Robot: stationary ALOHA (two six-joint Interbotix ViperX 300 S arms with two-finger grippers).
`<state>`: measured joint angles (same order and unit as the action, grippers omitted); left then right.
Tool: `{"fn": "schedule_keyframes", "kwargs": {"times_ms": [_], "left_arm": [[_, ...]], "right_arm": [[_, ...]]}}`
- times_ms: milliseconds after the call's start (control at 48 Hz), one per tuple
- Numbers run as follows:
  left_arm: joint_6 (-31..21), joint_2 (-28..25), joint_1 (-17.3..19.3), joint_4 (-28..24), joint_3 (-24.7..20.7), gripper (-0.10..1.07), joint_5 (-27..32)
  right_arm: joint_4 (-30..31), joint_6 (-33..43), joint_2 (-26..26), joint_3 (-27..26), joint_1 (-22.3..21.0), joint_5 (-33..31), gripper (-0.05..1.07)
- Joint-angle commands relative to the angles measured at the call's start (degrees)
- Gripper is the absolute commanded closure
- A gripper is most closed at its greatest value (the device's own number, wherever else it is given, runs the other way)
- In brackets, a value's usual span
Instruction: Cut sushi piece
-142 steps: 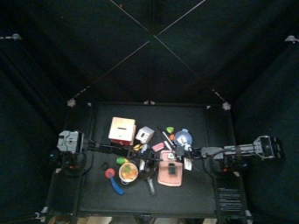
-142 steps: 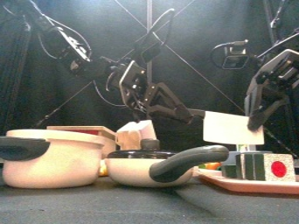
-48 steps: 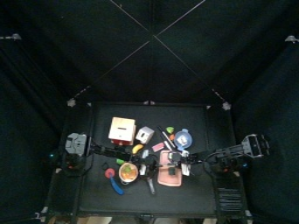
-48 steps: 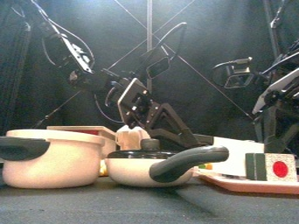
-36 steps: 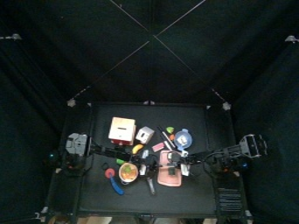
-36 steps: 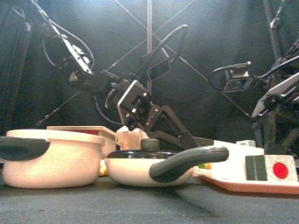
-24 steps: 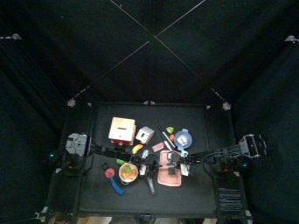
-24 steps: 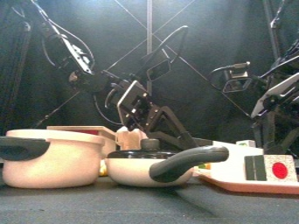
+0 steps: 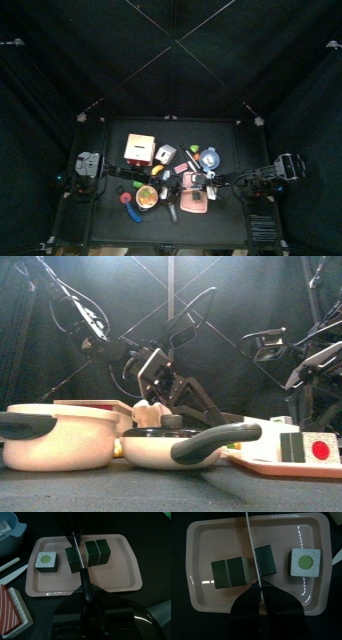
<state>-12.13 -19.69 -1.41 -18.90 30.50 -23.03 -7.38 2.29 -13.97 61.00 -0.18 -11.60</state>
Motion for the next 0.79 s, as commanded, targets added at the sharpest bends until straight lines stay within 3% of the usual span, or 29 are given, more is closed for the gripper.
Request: {"fn": "schedule_keyframes", "kwargs": {"times_ms": [0,771], "left_arm": [[0.1,2.0,-0.3,-0.3,-1.3,0.56,-0.3],[0.1,2.4,0.1,-0.4,-1.2,0.56,-0.3]], "right_arm": [[0.4,0.0,-1.1,-0.4,-1.1,0.0,0.72],[1.1,0.0,-1.2,-1.1,-1.8,-1.1,0.72]]}}
